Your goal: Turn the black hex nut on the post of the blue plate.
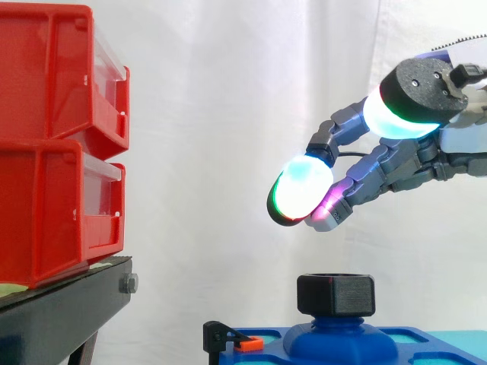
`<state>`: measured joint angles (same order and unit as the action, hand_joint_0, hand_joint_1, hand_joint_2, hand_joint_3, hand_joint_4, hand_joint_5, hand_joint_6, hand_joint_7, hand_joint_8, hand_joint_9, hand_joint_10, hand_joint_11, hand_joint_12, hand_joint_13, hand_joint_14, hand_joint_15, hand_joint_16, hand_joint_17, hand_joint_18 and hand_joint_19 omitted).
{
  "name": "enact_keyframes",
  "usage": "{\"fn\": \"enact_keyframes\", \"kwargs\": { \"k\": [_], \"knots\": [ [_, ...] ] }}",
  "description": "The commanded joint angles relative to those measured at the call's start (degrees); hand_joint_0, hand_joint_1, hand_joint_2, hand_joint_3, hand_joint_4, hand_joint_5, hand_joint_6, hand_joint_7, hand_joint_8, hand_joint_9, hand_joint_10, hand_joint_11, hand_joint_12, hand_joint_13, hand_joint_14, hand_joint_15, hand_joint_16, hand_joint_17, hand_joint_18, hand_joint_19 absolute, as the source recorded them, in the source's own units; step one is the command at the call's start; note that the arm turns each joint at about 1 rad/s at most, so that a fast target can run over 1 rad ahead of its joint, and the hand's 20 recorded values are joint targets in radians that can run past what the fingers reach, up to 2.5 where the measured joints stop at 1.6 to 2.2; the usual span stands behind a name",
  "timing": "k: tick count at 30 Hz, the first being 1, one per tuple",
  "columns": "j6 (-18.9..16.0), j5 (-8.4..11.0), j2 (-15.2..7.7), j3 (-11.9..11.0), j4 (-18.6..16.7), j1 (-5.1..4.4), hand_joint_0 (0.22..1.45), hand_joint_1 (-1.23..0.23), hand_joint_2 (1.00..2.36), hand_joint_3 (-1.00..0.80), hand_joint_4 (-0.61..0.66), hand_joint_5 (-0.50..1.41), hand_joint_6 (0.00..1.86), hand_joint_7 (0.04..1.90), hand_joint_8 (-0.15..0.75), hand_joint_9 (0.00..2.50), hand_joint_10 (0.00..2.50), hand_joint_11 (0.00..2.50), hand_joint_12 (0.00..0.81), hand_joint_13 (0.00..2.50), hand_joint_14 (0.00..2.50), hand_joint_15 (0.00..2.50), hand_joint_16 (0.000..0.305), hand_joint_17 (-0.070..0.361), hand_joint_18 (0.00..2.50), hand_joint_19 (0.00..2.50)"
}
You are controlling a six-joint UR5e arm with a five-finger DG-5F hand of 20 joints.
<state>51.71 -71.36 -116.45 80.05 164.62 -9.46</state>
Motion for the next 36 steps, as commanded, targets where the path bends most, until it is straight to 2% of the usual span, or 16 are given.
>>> {"fn": "enact_keyframes", "kwargs": {
  "k": [1,4,6,7,9,14,20,27,36],
  "knots": [
    [2.08,-0.36,0.0,-0.34,0.35,-0.04,0.52,-0.49,1.0,-0.49,0.25,-0.16,0.5,0.76,0.301,0.71,0.0,0.02,0.367,0.36,0.0,0.02,0.049,0.11,0.0,0.1],
    [2.34,0.08,-0.88,-1.92,1.32,-0.04,0.52,-0.49,1.0,-0.49,0.25,-0.16,0.5,0.77,0.305,0.71,0.0,0.02,0.369,0.37,0.0,0.02,0.049,0.11,0.01,0.1],
    [2.34,-0.1,-2.55,-4.55,3.52,0.23,0.52,-0.49,1.0,-0.49,0.25,-0.16,0.5,0.77,0.304,0.72,0.0,0.02,0.369,0.37,0.0,0.01,0.049,0.11,0.01,0.11],
    [2.34,-0.62,-3.96,-6.66,7.65,0.31,0.52,-0.49,1.0,-0.5,0.25,-0.16,0.5,0.77,0.305,0.72,0.0,0.02,0.37,0.38,0.0,0.01,0.049,0.111,0.01,0.11],
    [2.34,-0.89,-4.22,-7.98,10.81,0.4,0.52,-0.49,1.0,-0.49,0.25,-0.16,0.5,0.77,0.308,0.73,0.0,0.03,0.369,0.38,0.0,0.02,0.05,0.111,0.02,0.11],
    [2.61,-0.89,-4.22,-8.07,11.43,0.05,0.52,-0.48,1.0,-0.49,0.25,-0.16,0.5,0.77,0.307,0.73,0.0,0.03,0.37,0.38,0.0,0.02,0.05,0.112,0.03,0.11],
    [4.63,-1.06,-4.31,-8.07,11.51,-0.21,0.51,-0.48,1.0,-0.5,0.25,-0.16,0.5,0.77,0.309,0.73,0.0,0.02,0.371,0.38,0.0,0.02,0.05,0.111,0.02,0.1],
    [5.42,-1.15,-4.22,-8.07,12.13,0.4,0.51,-0.48,1.0,-0.5,0.25,-0.16,0.5,0.76,0.306,0.71,0.0,0.02,0.375,0.35,0.0,0.01,0.05,0.112,0.0,0.09],
    [5.68,-1.06,-4.22,-8.07,12.48,0.58,0.51,-0.48,1.0,-0.5,0.24,-0.16,0.5,0.76,0.304,0.69,0.0,0.01,0.377,0.34,0.0,0.0,0.05,0.113,0.0,0.08]
  ]
}}
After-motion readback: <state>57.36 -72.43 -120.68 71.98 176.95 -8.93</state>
